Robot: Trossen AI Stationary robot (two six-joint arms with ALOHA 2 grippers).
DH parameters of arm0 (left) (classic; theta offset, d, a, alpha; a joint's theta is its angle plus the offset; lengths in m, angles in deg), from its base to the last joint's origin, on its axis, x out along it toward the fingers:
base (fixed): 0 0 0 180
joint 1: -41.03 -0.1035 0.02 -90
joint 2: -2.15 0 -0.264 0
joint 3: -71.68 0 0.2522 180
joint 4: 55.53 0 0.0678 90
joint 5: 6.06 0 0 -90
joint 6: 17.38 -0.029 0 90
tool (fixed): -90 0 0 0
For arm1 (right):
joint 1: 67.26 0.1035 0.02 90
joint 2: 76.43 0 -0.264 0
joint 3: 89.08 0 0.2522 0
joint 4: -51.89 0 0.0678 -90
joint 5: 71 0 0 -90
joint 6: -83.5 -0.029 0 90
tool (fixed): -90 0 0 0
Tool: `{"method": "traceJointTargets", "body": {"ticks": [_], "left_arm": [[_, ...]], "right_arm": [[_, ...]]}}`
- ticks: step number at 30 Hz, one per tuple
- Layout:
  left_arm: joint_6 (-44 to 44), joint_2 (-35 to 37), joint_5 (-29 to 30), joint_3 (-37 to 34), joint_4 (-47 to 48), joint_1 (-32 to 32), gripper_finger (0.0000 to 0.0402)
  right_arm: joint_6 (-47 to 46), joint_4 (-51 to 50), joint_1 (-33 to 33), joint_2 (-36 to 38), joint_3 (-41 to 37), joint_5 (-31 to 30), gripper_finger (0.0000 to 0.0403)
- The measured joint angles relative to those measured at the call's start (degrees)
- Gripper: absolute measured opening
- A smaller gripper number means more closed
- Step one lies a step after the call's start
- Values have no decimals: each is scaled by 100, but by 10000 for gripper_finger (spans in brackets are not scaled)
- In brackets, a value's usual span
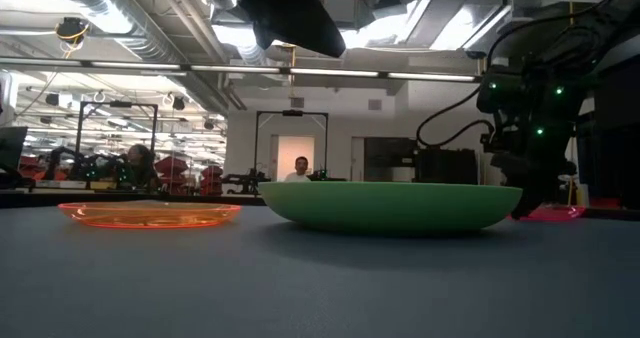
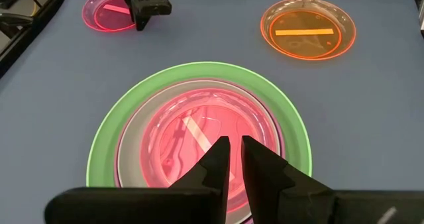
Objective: Stack plastic plates
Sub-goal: Stack the light pink plate on top of the light pink plate
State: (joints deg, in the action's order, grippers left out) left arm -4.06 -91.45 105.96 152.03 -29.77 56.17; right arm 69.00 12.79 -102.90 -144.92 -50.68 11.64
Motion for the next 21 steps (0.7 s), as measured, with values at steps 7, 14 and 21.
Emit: {"method": "traceJointTargets", "body": {"ticks": [7,14,21], "left_arm": [[-27,5,-2,0,4,0,32],[8,374,107,0,418,0,32],[12,857,110,2,916,0,32]], "right_arm": [[0,24,4,-2,0,47,75],[0,41,2,-2,0,143,46],[-2,313,2,-2,0,443,5]]}}
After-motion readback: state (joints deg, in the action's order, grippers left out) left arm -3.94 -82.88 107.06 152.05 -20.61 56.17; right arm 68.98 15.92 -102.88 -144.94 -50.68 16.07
